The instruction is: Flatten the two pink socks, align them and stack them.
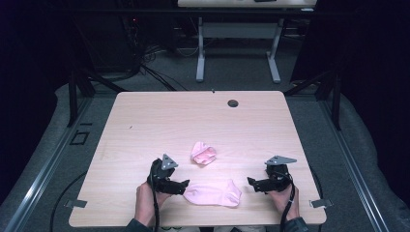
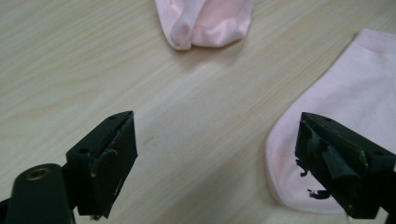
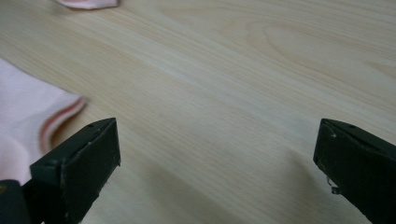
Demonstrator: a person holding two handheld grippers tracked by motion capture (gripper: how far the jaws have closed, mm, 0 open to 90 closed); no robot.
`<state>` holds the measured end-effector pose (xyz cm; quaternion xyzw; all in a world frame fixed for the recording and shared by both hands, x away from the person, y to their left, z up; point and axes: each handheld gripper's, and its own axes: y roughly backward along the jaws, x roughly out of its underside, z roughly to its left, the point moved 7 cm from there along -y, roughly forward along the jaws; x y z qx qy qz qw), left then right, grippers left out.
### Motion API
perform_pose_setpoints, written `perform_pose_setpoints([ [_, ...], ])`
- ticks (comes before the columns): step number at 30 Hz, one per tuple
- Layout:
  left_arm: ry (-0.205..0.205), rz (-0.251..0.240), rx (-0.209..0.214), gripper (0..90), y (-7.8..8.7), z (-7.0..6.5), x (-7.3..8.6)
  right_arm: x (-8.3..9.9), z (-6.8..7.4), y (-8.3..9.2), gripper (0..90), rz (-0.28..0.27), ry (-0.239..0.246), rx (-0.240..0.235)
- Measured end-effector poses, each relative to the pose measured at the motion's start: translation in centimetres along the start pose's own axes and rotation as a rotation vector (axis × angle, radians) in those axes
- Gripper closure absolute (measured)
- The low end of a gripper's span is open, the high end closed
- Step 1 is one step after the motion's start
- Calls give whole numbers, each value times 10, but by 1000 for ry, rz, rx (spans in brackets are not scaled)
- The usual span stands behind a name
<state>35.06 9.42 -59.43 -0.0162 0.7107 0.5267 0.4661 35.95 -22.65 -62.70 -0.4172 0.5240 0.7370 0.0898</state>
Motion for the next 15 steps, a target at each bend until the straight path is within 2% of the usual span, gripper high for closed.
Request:
perform_pose_setpoints([
  [3, -11, -8, -3, 111, -1, 4, -6, 2, -7, -3, 0, -4, -11, 11],
  [4, -14, -12, 3, 101, -1, 8, -12, 4, -14, -5, 0, 0, -14, 20],
  [6, -14, -9, 6, 96, -3, 9, -16, 2, -15, -4, 0, -17, -1, 31],
  [8, -13, -13, 14, 87, -5, 10, -19, 3, -18, -6, 0, -2, 17, 46],
  [10, -19, -13, 13, 86, -7, 10, -21, 2, -18, -6, 0, -22, 21, 53],
  [15, -43, 0, 21, 86, -14, 12, -27, 3, -17, -7, 0, -18, 41, 58],
])
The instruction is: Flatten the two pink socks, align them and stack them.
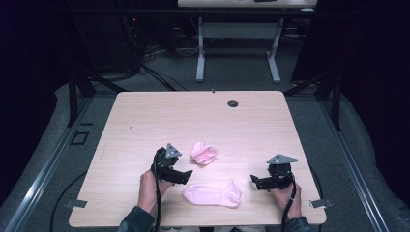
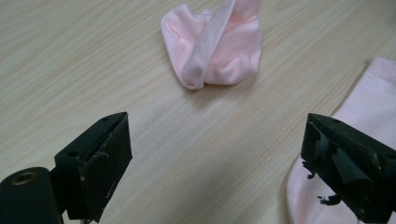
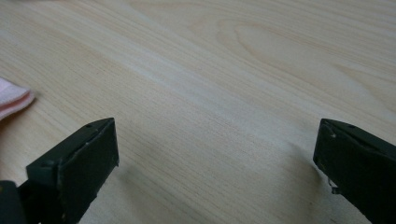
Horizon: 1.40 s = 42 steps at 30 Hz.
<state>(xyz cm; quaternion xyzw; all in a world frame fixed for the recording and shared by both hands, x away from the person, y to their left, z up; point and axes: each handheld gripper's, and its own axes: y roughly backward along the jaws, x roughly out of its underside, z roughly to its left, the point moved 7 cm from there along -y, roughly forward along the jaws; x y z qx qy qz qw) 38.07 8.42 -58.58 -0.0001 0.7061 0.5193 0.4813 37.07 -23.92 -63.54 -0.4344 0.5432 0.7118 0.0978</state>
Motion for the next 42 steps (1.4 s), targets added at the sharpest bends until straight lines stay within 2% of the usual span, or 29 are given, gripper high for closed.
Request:
perform_pose_setpoints([
  [5, -18, 6, 4, 109, -5, 3, -12, 1, 0, -1, 25, 12, -7, 0],
  [9, -54, 6, 3, 152, -12, 3, -28, 1, 0, -1, 38, 16, -5, 13],
  [10, -54, 6, 3, 164, -12, 3, -28, 1, 0, -1, 38, 16, -5, 13],
  [15, -100, 27, 4, 297, -29, 1, -54, 1, 1, -2, 56, 16, 5, 27],
  [18, -128, 48, 37, 323, -41, -7, -68, 1, 0, -2, 65, 11, 10, 27],
  [19, -144, 60, 33, 330, -45, -10, -72, 1, 0, -2, 68, 9, 10, 27],
  [22, -196, 123, 39, 372, -61, -18, -79, 1, 0, -2, 74, 5, 7, 26],
  [24, -224, 164, 10, 472, -72, -20, -79, 1, 0, -1, 78, 12, 3, 24],
  [27, -226, 190, 2, 598, -83, -19, -78, 1, 0, -1, 85, 11, 5, 26],
  [28, -228, 192, 12, 664, -85, -19, -77, 1, 0, -1, 88, 13, 8, 28],
  [31, -212, 164, 36, 875, -87, -18, -77, 1, 1, 0, 102, 8, 10, 26],
  [33, -200, 149, 51, 879, -84, -18, -79, 1, 1, 0, 104, 9, 14, 23],
  [34, -176, 113, 63, 884, -79, -20, -83, 1, 2, 0, 121, 5, 14, 11],
  [35, -171, 94, 69, 884, -75, -20, -85, 1, 2, 1, 136, 5, 15, 4],
  [37, -156, 59, 86, 884, -65, -22, -91, 0, 1, 1, 141, 1, -1, -23],
  [40, -134, -2, 105, 884, -48, -24, -101, -2, 4, 4, 151, -9, -54, -84],
  [42, -117, -37, 129, 884, -36, -26, -107, -7, 11, 6, 162, -10, -46, -113],
])
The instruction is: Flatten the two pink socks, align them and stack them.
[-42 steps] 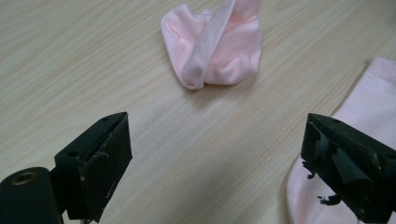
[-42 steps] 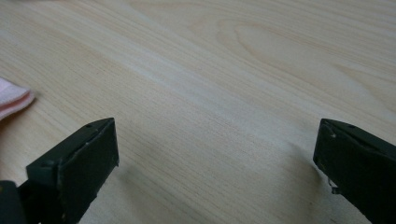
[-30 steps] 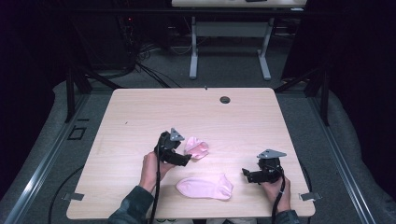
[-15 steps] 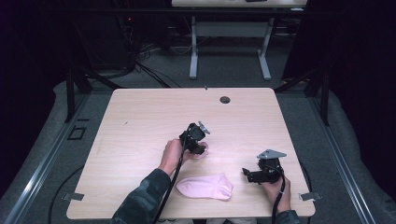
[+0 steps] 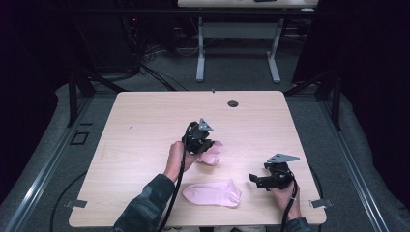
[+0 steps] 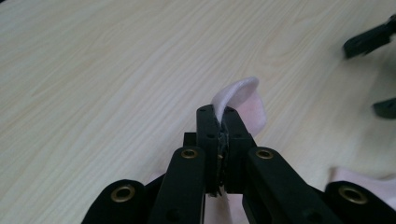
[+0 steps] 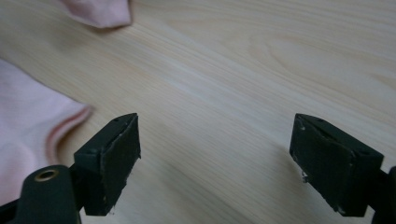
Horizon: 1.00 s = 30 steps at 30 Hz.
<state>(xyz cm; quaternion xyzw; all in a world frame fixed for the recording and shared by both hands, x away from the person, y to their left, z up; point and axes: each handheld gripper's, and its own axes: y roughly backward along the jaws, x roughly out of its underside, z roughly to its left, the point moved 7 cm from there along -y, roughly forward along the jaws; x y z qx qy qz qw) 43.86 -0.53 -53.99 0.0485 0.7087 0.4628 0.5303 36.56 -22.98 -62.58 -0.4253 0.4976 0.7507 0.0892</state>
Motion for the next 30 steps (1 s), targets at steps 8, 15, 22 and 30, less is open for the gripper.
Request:
perform_pose_setpoints([
  [8, 27, -122, 46, 883, 28, -13, -23, -41, 49, 2, 275, -89, 101, -140],
  [15, 22, -183, 71, 883, 42, -24, -37, -62, 83, -21, 416, -107, 149, -255],
  [22, 45, -234, 91, 882, 50, -27, -38, -63, 90, -40, 754, -90, 77, -320],
  [30, 96, -253, 111, 881, 49, -21, -28, -61, 85, -22, 893, -92, 77, -304],
])
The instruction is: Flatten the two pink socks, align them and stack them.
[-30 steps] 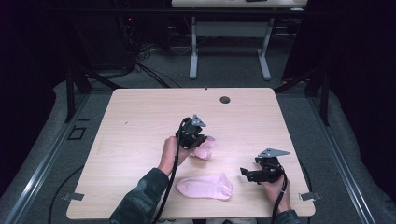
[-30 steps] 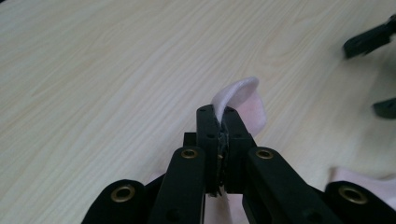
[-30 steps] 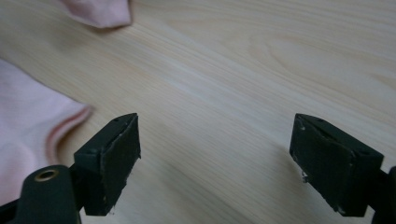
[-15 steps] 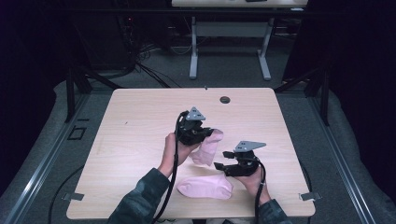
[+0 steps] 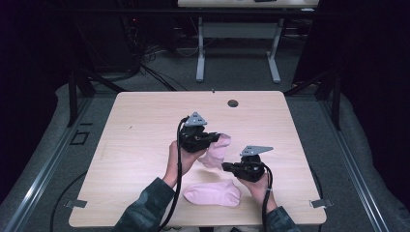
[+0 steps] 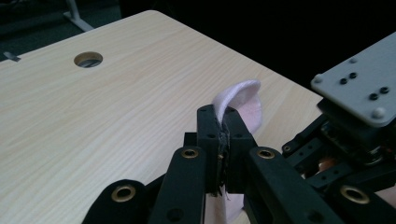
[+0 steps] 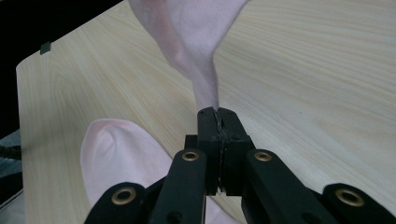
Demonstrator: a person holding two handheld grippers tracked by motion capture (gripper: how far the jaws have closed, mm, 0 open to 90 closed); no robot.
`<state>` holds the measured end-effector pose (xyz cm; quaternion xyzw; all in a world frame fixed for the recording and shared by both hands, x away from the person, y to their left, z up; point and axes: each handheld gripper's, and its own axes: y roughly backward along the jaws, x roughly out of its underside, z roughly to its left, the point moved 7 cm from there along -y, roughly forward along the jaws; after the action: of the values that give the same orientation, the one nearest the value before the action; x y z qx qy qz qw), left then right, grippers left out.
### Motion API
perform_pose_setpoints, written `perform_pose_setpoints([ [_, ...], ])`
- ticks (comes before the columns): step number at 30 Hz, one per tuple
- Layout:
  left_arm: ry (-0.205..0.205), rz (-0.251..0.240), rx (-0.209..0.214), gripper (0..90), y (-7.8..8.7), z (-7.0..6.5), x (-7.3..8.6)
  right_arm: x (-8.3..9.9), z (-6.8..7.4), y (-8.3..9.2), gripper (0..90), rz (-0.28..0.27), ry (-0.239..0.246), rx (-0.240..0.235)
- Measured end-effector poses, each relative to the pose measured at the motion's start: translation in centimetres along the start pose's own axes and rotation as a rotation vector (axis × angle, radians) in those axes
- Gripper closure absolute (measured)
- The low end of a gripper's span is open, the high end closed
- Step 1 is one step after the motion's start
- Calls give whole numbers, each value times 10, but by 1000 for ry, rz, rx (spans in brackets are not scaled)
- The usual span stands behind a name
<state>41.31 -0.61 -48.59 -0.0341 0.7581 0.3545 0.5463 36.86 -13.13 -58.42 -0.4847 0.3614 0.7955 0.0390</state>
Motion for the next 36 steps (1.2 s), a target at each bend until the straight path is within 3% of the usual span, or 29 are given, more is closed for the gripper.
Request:
perform_pose_setpoints([
  [3, 24, -1, -2, 881, -1, 4, 5, -1, -1, 13, 899, 4, -6, 19],
  [7, 78, -3, -14, 880, -4, 12, 14, -3, -3, 30, 900, 64, -43, 48],
  [8, 98, 9, -36, 880, -8, 17, 22, -4, -5, 34, 900, 87, -53, 54],
  [10, 136, 12, -53, 879, -13, 23, 31, -10, -16, 36, 899, 134, -81, 116],
  [12, 164, 27, -76, 879, -20, 30, 44, -15, -26, 27, 897, 164, -85, 142],
  [15, 222, 44, -109, 878, -28, 41, 64, -16, -42, 1, 895, 257, -38, 220],
  [16, 235, 53, -121, 877, -29, 45, 70, -15, -46, -5, 894, 279, -31, 226],
  [18, 271, 62, -148, 875, -30, 53, 81, -15, -53, -18, 890, 295, -13, 261],
  [20, 295, 67, -166, 875, -28, 60, 89, -16, -56, -25, 805, 287, -2, 281],
  [25, 335, 70, -200, 843, -21, 68, 104, -10, -49, -20, 668, 277, -36, 290],
  [27, 350, 76, -207, 811, -21, 69, 108, -6, -39, -18, 639, 276, -45, 265],
  [30, 341, 91, -220, 772, -20, 68, 112, -1, -30, -19, 599, 286, -54, 242],
  [31, 335, 104, -228, 765, -20, 68, 114, 6, -19, -25, 578, 308, -58, 220],
  [34, 323, 124, -240, 738, -18, 70, 119, 10, -15, -29, 575, 331, -33, 215],
  [36, 308, 136, -249, 675, -15, 72, 121, 16, -15, -37, 647, 342, -26, 232],
])
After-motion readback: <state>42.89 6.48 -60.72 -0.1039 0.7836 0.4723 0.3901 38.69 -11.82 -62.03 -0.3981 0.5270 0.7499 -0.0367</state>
